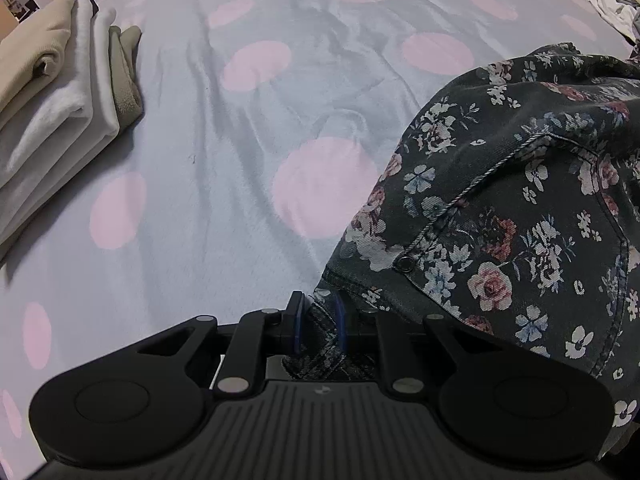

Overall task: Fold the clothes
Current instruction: 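Grasp the jeans waistband with the left gripper while the right gripper grips a leg, then lift the jeans with both grippers and shake them out to straighten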

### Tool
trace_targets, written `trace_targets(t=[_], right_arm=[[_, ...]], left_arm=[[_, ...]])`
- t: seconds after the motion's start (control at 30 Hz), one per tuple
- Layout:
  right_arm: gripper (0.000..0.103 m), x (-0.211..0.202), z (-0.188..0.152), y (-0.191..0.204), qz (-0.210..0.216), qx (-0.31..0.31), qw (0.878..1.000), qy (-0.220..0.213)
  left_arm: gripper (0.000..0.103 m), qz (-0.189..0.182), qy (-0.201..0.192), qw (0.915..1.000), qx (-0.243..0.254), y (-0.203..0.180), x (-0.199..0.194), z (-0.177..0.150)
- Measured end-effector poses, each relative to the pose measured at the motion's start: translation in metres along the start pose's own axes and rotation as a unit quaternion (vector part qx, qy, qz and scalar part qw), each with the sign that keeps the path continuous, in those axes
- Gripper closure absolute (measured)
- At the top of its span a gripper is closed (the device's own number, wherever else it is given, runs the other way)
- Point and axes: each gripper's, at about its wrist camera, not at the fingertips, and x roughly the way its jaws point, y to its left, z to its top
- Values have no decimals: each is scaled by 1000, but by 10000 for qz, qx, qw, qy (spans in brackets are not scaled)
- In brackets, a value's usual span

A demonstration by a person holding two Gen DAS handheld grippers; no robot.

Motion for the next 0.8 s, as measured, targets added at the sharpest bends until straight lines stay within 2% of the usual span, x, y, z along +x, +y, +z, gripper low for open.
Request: trace_targets(t=[0.07,0.1,0.13,0.2,0.3,0.33,0.43,0.5,0.53,0.6,0.67,0.73,0.8], right_arm=[[48,-1,-1,-4,-2,-28,10000,-30],[38,-1,-2,-7,1,9,10000,-40],[33,0,-2,-10,65,78,9999,2],[32,12,-3,-21,718,483,9947,549],[43,27,-8,-15,819,314,9914,973],[43,25,-9,-8,579,-38,9952,782],[43,28,-14,-3,780,-344,9929,828],[45,22,-21,4,977,-706,9908,610],[49,17,-25,8,1109,-942,9883,462],[52,7,-39,21,1415,-1609,9765,247],[52,1,-57,39,1589,-2459,9561,109],[52,-3,-76,58,1671,-3340,9277,24],[52,-3,-100,75,1666,-4174,8933,22]], left_arm=[[89,-16,16,10000,-33,1,1,1],[89,-18,24,10000,-39,1,2,2],[89,-12,34,10000,-34,0,2,2],[89,14,44,10000,-17,-1,2,4],[89,46,37,10000,2,-2,2,4],[89,54,32,10000,7,-2,2,4],[89,70,16,10000,7,-3,3,3],[89,83,10,10000,25,-3,3,2],[89,86,11,10000,31,-4,3,2],[89,85,19,10000,27,-5,4,3],[89,88,24,10000,20,-5,4,3],[89,93,22,10000,16,-5,4,3],[89,97,20,10000,13,-5,4,3]])
